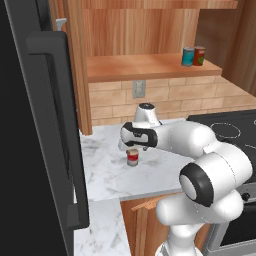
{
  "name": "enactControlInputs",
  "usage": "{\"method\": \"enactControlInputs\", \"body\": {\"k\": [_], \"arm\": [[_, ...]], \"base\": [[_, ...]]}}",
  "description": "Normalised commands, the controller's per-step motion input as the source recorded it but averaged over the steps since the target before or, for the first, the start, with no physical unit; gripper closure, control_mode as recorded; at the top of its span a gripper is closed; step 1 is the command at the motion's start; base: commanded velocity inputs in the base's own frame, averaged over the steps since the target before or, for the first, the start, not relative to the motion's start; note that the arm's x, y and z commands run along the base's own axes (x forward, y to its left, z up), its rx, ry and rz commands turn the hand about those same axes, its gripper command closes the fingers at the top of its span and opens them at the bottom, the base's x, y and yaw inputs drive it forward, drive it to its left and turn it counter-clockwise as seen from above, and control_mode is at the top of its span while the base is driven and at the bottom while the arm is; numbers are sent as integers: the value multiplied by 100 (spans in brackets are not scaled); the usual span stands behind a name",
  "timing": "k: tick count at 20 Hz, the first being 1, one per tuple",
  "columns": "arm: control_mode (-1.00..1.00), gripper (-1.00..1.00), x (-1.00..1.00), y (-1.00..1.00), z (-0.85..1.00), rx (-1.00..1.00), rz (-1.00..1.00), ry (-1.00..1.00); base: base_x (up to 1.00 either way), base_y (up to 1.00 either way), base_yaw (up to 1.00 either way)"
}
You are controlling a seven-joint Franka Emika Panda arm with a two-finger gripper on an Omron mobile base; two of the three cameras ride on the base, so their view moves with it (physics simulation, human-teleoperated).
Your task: Pick the cans from the counter and place them in their designated side in the cabinet.
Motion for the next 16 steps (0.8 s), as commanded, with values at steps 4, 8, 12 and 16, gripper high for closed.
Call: {"method": "enactControlInputs", "body": {"k": [4, 8, 12, 16], "arm": [[-100, -100, 14, 0, -13, 0, 0, 2], [-100, -100, 14, 1, -14, 0, 0, 3], [-100, -100, 14, 0, -14, 0, 0, 3], [-100, -100, 15, 1, -13, 0, 0, 2]], "base": [[0, 0, 0], [0, 0, 0], [0, 0, 0], [0, 0, 0]]}}
